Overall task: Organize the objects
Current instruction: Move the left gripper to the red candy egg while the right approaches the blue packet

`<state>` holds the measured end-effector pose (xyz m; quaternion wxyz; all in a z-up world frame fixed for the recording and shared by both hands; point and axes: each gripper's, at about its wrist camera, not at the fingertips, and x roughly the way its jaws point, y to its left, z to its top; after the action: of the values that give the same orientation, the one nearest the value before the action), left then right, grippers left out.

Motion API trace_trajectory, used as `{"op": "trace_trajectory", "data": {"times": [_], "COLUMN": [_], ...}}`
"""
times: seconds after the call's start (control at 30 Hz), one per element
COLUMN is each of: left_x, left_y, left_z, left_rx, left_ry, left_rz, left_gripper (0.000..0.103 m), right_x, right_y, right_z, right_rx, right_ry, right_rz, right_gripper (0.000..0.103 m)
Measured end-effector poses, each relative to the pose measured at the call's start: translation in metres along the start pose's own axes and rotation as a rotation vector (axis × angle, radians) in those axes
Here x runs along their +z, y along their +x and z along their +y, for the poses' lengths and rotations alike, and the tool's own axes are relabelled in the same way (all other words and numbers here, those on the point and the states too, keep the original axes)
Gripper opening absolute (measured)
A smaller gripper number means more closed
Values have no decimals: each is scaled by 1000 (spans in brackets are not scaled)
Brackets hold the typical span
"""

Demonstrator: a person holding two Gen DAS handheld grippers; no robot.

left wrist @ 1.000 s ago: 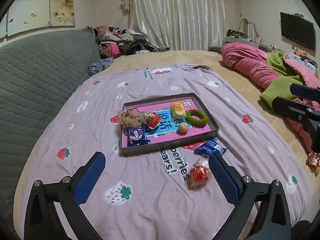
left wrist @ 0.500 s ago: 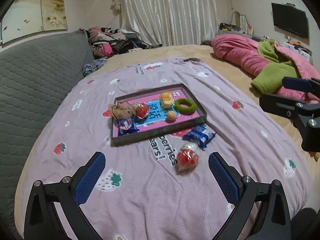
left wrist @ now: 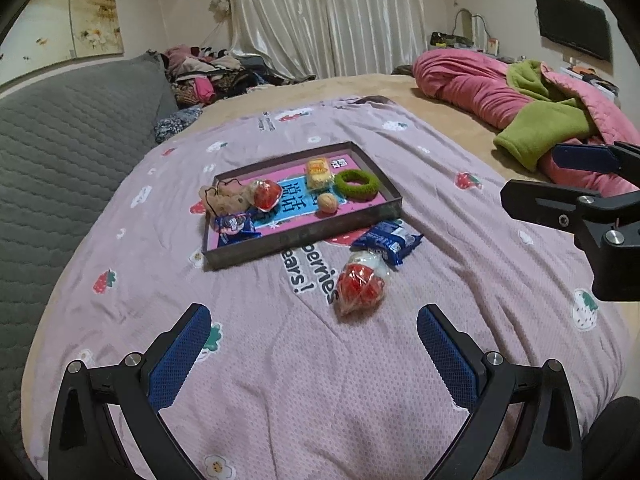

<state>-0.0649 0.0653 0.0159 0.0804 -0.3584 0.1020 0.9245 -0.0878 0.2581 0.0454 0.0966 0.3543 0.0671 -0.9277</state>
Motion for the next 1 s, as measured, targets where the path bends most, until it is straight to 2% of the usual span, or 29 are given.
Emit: {"op": "trace_trajectory", "data": {"times": [0.63,1.0], "left_x": [-18,-14], "left_y": [41,79], "left_z": [-9,-11], "left_rx": [-51,-75], "left_ry": [-1,1], "left_rz": [46,71], "left_gripper": [103,103], "right_x": [-25,-24], "right_y": [50,92], "right_z": [4,-1], "right_rx": [9,21], "right_ry": [-40,-57], "right_rz": [92,133], "right_gripper": [93,93]}}
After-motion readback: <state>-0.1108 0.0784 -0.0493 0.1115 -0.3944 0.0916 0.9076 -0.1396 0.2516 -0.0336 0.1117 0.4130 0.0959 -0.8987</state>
